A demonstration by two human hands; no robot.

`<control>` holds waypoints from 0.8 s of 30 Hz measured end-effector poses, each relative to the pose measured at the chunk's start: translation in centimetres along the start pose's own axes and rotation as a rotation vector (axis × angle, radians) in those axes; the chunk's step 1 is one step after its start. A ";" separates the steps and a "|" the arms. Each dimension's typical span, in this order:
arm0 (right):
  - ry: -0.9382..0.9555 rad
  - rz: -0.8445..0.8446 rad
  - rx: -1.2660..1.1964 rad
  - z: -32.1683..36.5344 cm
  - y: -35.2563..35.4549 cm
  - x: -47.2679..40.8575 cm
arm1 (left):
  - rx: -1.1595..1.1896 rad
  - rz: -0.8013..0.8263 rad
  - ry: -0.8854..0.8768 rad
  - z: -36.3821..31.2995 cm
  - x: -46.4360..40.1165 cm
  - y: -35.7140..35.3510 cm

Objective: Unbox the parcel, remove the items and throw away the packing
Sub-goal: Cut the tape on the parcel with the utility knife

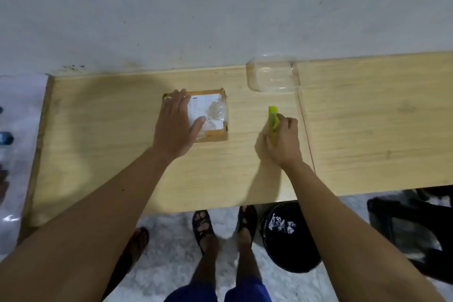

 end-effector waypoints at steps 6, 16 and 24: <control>-0.119 0.034 -0.063 -0.2 -1.5 -0.3 | 0.005 -0.029 0.008 -0.2 0.2 0.2; -0.092 0.083 -0.313 3.7 -1.8 -0.3 | -0.037 -0.073 -0.012 -0.3 0.1 0.3; -0.122 0.273 -0.815 8.2 -1.8 1.8 | -0.085 0.014 0.002 -0.3 0.2 -0.8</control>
Point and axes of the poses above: each hand's wrist, its own x-axis away from the middle knuckle, its own y-axis out of the back of the hand, z = x × y, the point moved 8 cm from there along -x, towards the middle knuckle, and after that the axes turned 7 degrees about x, right-handed, at the moved point
